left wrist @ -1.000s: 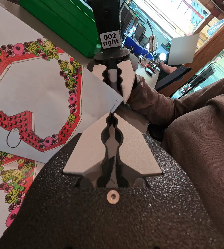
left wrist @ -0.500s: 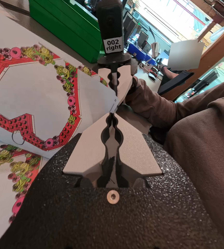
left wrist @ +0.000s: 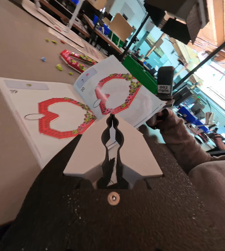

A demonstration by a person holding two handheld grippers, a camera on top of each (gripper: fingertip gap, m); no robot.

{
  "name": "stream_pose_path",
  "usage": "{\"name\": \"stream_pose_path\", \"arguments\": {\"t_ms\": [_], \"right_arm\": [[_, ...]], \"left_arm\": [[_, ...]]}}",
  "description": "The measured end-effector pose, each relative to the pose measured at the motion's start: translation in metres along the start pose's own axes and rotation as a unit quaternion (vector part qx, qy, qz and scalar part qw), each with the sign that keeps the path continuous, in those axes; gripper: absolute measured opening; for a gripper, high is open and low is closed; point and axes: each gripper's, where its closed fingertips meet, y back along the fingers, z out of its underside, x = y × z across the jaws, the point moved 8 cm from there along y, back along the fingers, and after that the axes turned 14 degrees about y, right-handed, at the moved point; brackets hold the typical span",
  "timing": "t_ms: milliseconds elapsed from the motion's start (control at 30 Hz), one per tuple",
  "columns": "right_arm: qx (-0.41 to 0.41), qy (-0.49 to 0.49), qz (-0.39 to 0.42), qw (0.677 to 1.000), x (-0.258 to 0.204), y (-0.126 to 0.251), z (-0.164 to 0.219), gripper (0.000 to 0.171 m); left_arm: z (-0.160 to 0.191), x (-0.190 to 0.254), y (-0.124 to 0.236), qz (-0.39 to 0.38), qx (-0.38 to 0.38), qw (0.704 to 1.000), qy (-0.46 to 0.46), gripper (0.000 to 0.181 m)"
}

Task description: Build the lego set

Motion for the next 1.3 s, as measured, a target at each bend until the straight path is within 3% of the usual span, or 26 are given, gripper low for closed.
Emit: {"name": "stream_pose_path", "arguments": {"t_ms": [133, 267, 333, 433, 500, 600, 767, 867, 1033, 1133, 1300], "right_arm": [[-0.037, 0.003, 0.039, 0.999, 0.005, 0.004, 0.005, 0.009], [-0.027, 0.002, 0.032, 0.999, 0.004, 0.003, 0.003, 0.008], [-0.018, 0.004, 0.024, 1.0, 0.002, 0.002, 0.002, 0.008], [0.001, 0.011, 0.013, 1.0, -0.001, 0.0, -0.002, 0.008], [0.024, 0.024, 0.002, 0.999, -0.004, -0.003, -0.006, 0.009], [0.051, 0.037, -0.016, 0.998, -0.009, -0.011, -0.011, 0.008], [0.003, 0.041, 0.014, 0.999, -0.007, -0.013, -0.006, 0.009], [-0.012, 0.034, 0.032, 0.999, -0.005, -0.008, -0.005, 0.008], [-0.06, 0.007, 0.021, 0.998, -0.004, 0.0, 0.005, 0.013], [-0.082, 0.01, 0.024, 0.996, -0.006, 0.01, 0.01, 0.025], [-0.006, 0.055, 0.093, 0.994, 0.001, 0.046, 0.0, 0.032]], "left_arm": [[0.006, 0.002, 0.014, -0.042, -0.001, 0.998, -0.051, 0.0], [0.016, 0.027, -0.003, -0.089, -0.021, 0.966, -0.241, 0.036], [0.026, 0.045, -0.023, -0.074, -0.042, 0.94, -0.33, 0.045], [0.036, 0.065, -0.055, -0.041, -0.061, 0.918, -0.389, 0.064], [0.034, 0.069, -0.069, -0.052, -0.051, 0.913, -0.401, 0.068], [0.017, 0.061, -0.071, -0.133, 0.005, 0.903, -0.408, 0.058], [-0.004, 0.046, -0.041, -0.225, 0.085, 0.888, -0.393, 0.048], [-0.006, 0.032, -0.024, -0.271, 0.084, 0.888, -0.362, 0.056], [0.001, 0.019, -0.005, -0.299, 0.069, 0.89, -0.338, 0.064], [-0.004, 0.016, 0.011, -0.317, 0.104, 0.875, -0.35, 0.063], [-0.017, 0.02, 0.022, -0.284, 0.137, 0.887, -0.338, 0.065]]}}
